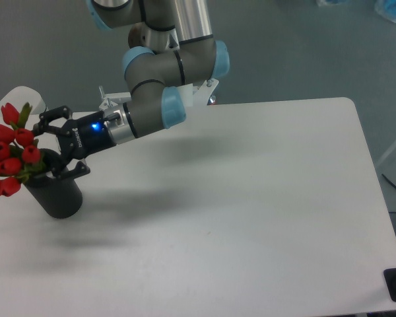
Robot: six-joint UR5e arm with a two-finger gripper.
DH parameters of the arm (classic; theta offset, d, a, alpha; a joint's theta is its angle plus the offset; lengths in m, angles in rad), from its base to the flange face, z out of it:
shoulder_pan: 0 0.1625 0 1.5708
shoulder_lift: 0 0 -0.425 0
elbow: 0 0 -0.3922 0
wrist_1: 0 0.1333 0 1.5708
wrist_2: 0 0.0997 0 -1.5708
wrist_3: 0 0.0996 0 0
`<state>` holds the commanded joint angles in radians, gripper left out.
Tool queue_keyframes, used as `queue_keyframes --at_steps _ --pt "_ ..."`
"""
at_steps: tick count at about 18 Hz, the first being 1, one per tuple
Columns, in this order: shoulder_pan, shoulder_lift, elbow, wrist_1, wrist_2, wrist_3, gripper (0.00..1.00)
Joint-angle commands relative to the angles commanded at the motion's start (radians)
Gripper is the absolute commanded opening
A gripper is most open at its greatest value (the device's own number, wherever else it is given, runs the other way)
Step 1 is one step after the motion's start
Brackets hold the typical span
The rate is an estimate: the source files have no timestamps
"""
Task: Insert the flowers into the vase
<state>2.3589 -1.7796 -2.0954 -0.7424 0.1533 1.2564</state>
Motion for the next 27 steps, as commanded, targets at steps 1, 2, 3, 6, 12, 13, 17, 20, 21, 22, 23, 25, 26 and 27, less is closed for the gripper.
queue_keyframes --at_steps 1,2,3,6,12,13,17,20,21,22,23,25,26,27 --pt "0.02 0.018 -0.009 0.0 0.005 0.0 1.0" --pt "0.038 0.043 -0.017 -0.002 0.005 0.0 1.0" --pt "0.049 0.069 -0.021 -0.003 0.006 -0.002 1.0" --pt "0.103 0.117 -0.038 -0.003 0.119 0.003 1.0" --pt "0.252 0.129 0.09 -0.008 0.38 0.002 1.0" --pt "0.276 0.103 0.138 -0.011 0.408 0.003 1.0" --pt "0.377 0.028 0.329 -0.011 0.627 0.012 1.0" --pt "0.43 -0.011 0.423 -0.012 0.789 0.024 1.0" --pt "0.454 -0.012 0.416 -0.014 0.858 0.064 1.0" --pt "0.468 -0.011 0.414 -0.018 0.935 0.131 1.0" --pt "0.479 -0.001 0.416 -0.052 1.012 0.196 1.0" --pt "0.482 0.021 0.417 -0.128 1.165 0.296 1.0" --pt "0.48 0.043 0.423 -0.167 1.224 0.326 1.0" --pt "0.479 0.061 0.445 -0.211 1.273 0.343 1.0"
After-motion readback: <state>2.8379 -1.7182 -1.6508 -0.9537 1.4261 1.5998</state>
